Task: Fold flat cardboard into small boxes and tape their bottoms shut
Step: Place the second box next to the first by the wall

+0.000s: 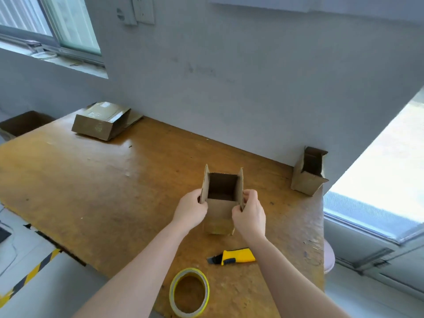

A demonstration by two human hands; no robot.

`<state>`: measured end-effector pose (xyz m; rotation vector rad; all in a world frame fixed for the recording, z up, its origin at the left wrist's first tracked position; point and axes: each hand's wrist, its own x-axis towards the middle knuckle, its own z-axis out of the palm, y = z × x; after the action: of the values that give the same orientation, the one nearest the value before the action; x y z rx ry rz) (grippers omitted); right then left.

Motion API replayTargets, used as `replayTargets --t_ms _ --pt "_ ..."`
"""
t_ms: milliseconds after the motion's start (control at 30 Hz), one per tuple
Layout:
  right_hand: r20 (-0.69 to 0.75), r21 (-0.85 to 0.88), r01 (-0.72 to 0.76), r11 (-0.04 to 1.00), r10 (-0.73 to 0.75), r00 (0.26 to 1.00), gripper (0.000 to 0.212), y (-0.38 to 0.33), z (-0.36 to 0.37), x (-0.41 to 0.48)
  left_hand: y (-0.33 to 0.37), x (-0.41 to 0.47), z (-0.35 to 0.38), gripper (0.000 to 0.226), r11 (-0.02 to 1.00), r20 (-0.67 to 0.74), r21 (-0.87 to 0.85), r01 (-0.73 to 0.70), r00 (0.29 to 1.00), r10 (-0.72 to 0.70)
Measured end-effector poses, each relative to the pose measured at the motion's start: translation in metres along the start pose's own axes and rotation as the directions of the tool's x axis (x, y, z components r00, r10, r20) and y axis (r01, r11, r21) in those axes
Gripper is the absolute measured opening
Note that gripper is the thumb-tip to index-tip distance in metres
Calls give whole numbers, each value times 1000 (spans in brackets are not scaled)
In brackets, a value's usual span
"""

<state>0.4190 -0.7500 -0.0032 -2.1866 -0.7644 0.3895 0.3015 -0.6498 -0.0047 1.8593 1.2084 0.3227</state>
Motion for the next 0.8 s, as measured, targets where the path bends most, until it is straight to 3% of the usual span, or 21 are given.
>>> replayTargets --t_ms 300,567,800 --pt "-102 -64 0 998 -6 995 51 20 -53 51 67 46 47 56 987 35 65 -147 989 145" --pt "-239 -109 -158 981 128 963 57 32 -71 119 107 121 80 65 965 223 60 -256 946 237" --pt "-373 -51 -288 956 249 894 47 42 -73 178 134 193 115 65 901 324 151 -408 881 345"
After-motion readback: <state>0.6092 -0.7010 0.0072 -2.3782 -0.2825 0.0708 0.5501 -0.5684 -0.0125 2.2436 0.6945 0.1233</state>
